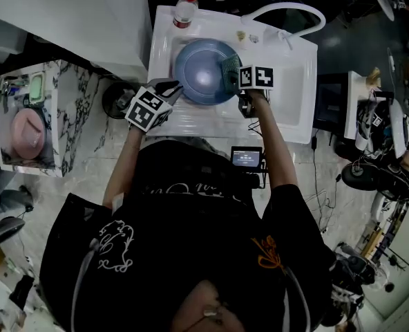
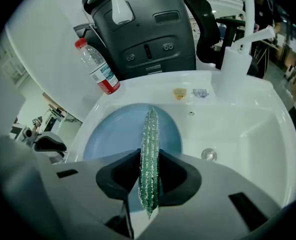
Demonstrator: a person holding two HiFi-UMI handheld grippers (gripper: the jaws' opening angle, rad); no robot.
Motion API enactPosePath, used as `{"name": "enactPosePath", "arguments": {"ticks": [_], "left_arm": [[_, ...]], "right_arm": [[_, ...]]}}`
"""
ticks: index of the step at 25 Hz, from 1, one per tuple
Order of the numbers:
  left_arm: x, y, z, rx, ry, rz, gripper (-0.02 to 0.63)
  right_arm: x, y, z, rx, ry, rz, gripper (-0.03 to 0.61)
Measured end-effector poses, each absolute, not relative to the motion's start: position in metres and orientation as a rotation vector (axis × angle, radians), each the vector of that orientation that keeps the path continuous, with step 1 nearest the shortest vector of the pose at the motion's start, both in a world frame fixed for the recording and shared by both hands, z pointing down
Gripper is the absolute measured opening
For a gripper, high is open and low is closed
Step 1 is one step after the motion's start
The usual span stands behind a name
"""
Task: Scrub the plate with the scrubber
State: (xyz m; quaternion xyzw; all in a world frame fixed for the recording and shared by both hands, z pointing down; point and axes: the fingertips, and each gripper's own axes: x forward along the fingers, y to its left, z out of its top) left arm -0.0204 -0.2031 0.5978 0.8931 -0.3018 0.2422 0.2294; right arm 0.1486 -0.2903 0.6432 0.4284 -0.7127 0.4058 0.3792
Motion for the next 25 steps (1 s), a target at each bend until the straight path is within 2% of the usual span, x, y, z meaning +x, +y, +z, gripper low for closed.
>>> {"name": "enactPosePath", "arguments": {"ticks": [13, 25], "left_arm": [[-0.013, -0.188, 0.572, 2.453, -0.893, 0.597, 0.058], [0.036, -0.153, 0.542, 2.479, -0.933, 0.512, 0.058]], "right_arm": [[0.146, -0.310, 0.617, 1.110, -1.930, 0.885, 0.091], [0.142, -0.201, 0.555, 1.094, -2.227, 0.917, 0.091]]}}
